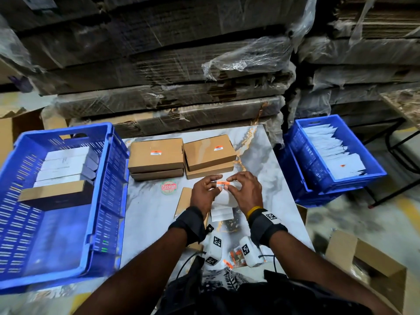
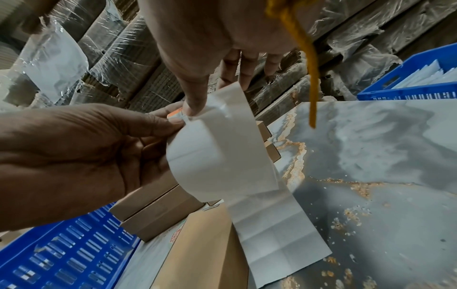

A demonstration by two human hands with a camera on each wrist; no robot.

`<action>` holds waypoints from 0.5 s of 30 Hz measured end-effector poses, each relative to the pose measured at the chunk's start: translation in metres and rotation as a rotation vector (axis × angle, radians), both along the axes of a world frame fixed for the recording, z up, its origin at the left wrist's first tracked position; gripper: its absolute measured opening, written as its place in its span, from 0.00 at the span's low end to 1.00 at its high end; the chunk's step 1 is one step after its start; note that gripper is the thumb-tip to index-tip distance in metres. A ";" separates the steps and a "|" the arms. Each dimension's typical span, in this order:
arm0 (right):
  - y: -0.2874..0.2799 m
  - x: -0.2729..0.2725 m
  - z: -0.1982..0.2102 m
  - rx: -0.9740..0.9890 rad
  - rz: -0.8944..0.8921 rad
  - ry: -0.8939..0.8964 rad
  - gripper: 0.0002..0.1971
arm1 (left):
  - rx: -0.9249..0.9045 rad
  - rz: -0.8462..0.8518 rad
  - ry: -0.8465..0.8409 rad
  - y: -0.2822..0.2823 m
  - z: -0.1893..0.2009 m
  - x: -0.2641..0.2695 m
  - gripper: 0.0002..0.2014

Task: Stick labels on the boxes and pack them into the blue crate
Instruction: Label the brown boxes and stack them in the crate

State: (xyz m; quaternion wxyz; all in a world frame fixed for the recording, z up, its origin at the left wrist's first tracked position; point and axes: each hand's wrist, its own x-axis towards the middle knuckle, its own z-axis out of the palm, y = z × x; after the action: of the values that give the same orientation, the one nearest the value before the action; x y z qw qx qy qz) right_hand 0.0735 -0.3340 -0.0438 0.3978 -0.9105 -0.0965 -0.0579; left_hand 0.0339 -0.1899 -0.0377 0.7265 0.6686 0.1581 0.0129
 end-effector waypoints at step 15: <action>-0.007 -0.011 0.001 -0.112 0.011 -0.049 0.09 | 0.017 -0.028 0.078 -0.006 -0.003 -0.003 0.13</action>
State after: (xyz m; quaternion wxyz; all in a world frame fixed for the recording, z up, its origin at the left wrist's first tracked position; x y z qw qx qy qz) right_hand 0.0629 -0.3410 -0.0428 0.3440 -0.9292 -0.1142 -0.0726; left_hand 0.0310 -0.1962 -0.0412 0.7142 0.6770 0.1766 -0.0221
